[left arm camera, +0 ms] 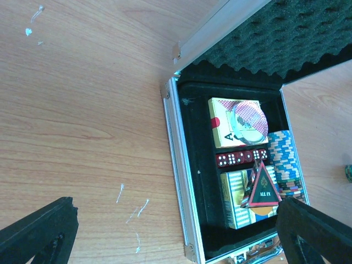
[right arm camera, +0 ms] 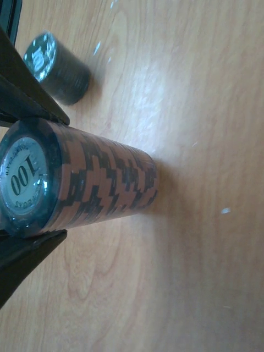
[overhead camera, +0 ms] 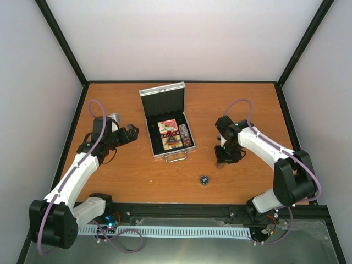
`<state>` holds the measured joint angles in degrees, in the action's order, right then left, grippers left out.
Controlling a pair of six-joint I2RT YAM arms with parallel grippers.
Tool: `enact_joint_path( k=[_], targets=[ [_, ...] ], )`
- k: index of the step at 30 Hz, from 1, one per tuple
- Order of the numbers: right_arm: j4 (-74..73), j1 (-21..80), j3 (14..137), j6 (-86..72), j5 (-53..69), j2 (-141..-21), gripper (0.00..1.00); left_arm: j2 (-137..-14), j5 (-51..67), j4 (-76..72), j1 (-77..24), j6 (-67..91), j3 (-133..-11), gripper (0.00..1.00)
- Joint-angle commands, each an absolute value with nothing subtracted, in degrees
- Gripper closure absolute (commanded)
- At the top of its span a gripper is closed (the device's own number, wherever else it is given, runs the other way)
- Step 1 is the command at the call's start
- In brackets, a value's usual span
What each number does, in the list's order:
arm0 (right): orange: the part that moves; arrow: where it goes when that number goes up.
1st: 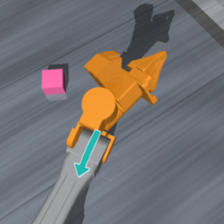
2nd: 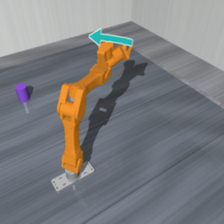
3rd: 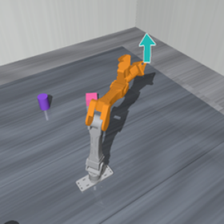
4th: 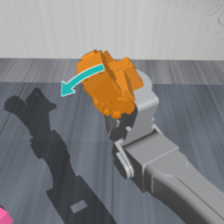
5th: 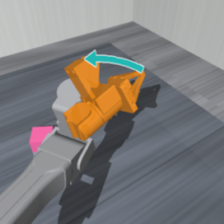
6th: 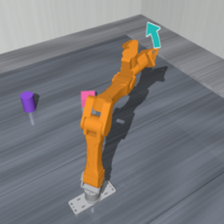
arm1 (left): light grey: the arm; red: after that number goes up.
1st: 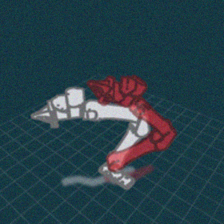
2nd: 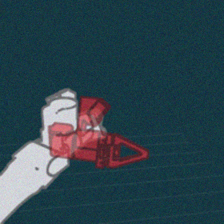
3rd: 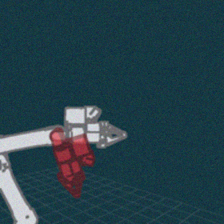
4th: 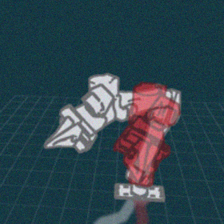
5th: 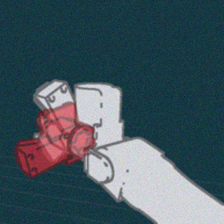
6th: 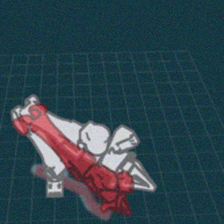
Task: Pack up texas hold em set
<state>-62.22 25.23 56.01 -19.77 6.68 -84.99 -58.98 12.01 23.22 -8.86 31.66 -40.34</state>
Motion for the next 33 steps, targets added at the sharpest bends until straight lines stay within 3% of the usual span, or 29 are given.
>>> enact_joint_path(
  k=[1, 9, 19, 33],
  targets=[
    [-62.1, 25.7, 63.1, -18.0, 7.3, -81.5, 0.74, -58.3, 11.1, 23.8, -9.0, 33.9, -42.7, 0.00],
    [-46.4, 27.6, 70.1, -14.3, 9.4, -77.8, 0.75, -59.7, 13.4, 25.8, -9.0, 43.3, -52.3, 0.00],
    [-25.3, 43.7, 75.1, -11.5, -0.8, -87.9, 0.74, -62.2, 16.5, 24.7, -9.0, 51.0, -53.0, 0.00],
    [-23.0, 53.3, 89.6, -5.3, -11.4, -109.4, 0.75, -59.6, 15.3, 26.3, -9.0, 53.7, -52.8, 0.00]
  ],
)
